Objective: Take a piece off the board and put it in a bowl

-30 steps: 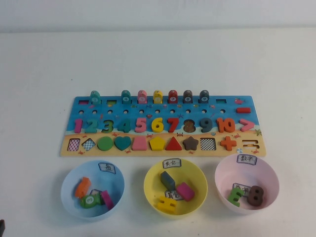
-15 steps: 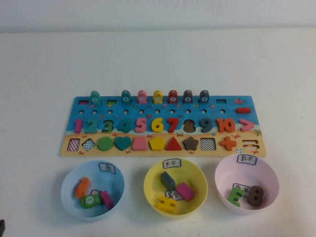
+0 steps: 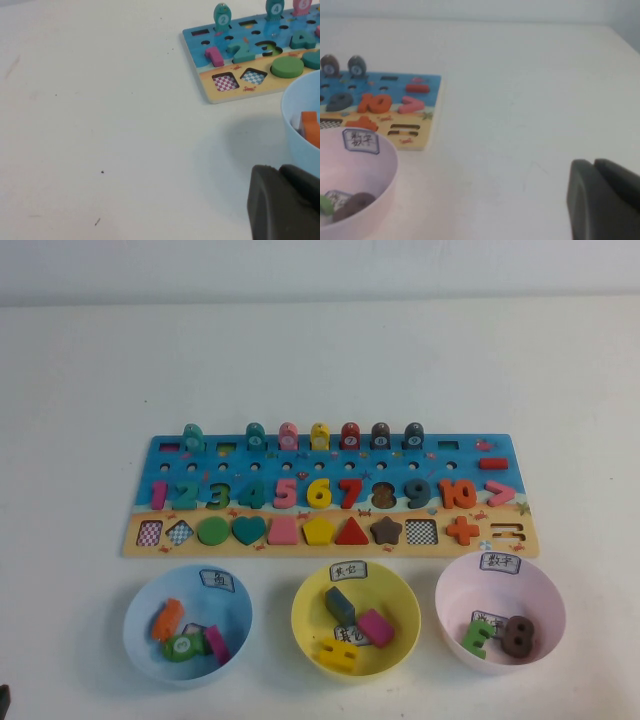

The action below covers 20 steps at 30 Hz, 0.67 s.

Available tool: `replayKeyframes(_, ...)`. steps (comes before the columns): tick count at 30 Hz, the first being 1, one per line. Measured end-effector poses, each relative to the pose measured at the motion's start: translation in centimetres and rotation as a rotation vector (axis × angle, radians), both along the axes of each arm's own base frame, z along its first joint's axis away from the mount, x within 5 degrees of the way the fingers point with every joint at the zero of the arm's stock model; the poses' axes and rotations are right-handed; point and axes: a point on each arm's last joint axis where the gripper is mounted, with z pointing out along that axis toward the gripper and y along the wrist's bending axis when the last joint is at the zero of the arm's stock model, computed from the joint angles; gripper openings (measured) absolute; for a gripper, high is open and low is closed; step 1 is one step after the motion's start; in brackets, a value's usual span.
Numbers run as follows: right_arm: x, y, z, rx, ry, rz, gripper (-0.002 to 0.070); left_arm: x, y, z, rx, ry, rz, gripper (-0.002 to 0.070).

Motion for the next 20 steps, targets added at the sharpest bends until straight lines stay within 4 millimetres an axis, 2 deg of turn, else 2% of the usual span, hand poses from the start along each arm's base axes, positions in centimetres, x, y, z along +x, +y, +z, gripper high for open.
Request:
replayKeyframes(5,-0.18,0.29,-0.65,0.026,0.075,0.042,-0.0017,0.00,0.00,0.00,0.000,0.000,0.000,-0.0004)
replayKeyframes(20,-0.20,0.29,-0.75,0.030,0.086,0.041,-0.0017,0.00,0.00,0.00,0.000,0.000,0.000,-0.0004)
